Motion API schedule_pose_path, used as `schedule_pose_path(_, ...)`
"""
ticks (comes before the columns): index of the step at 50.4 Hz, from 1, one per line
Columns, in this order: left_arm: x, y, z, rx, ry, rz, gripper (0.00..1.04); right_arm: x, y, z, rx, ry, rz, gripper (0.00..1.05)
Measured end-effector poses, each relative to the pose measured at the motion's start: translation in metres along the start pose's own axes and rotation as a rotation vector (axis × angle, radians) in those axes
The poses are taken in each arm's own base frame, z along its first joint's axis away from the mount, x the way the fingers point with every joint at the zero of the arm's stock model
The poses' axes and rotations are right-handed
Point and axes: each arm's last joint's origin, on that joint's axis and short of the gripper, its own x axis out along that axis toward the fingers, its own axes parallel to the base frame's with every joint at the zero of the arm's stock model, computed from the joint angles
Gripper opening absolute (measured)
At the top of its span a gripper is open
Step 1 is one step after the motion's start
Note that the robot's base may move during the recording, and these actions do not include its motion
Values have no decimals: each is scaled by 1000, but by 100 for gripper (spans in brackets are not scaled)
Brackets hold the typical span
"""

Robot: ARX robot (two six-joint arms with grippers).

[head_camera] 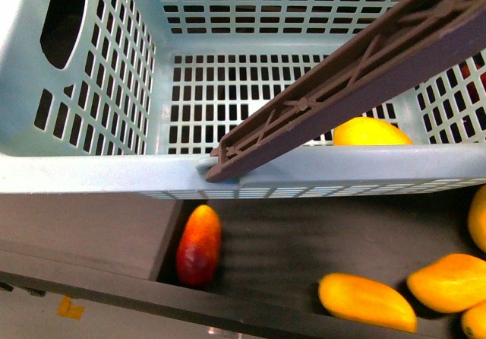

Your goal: Pick lemon and mango into basket

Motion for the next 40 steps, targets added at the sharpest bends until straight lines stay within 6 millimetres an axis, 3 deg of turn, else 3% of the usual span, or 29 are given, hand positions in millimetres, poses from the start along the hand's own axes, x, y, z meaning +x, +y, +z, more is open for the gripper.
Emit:
schedule_pose_path(31, -2, 4, 4, 9, -31, 24, 5, 0, 0, 0, 0, 2, 3, 96)
schedule_pose_path(34, -1, 3, 4, 12, -28, 22, 5, 3, 1, 0, 41, 82, -71, 96)
schedule_pose_path(37, -1, 3, 3, 7, -19, 15, 5, 7, -7, 5, 124, 254, -335, 96)
schedule_pose_path(40, 0, 1, 1, 5, -8, 6, 5, 9, -16, 5, 155, 330, -429, 96)
